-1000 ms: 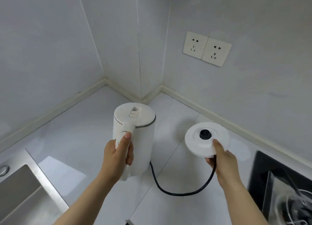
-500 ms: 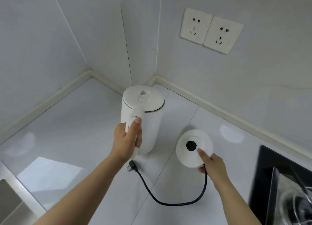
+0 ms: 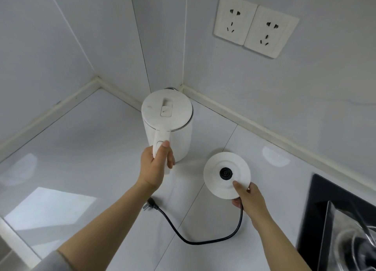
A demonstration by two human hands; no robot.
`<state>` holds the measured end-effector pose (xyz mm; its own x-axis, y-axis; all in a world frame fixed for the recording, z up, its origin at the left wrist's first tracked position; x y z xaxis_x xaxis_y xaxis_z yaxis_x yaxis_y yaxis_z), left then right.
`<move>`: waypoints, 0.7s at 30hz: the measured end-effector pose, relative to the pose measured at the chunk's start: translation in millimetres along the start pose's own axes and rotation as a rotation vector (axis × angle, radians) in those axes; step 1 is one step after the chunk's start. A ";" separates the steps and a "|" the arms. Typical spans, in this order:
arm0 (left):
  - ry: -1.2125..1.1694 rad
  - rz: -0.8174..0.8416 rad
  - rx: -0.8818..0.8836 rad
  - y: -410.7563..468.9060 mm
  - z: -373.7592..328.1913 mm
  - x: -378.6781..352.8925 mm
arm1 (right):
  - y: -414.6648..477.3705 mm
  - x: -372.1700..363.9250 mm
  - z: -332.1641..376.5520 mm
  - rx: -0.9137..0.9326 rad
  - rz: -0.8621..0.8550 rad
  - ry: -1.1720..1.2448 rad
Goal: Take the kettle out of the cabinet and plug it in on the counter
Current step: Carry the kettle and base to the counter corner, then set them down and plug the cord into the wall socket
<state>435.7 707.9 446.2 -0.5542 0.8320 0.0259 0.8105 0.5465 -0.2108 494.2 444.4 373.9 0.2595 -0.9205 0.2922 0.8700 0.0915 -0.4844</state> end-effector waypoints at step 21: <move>0.374 -0.089 0.263 -59.9 37.3 43.0 | -43.5 -3.0 19.2 0.125 -0.070 -0.186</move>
<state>356.2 707.4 423.6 -0.4739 0.7866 0.3958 0.6606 0.6148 -0.4308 463.7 450.5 409.9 0.2598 -0.8412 0.4743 0.9306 0.0869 -0.3556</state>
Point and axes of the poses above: each hand's wrist, its own y-axis towards the middle knuckle, its own x-axis out of the back of the hand, z = x × y, the point moved 2 cm from there along y, towards the middle knuckle, and after that the axes turned 9 degrees about x, right-handed, at the moved point
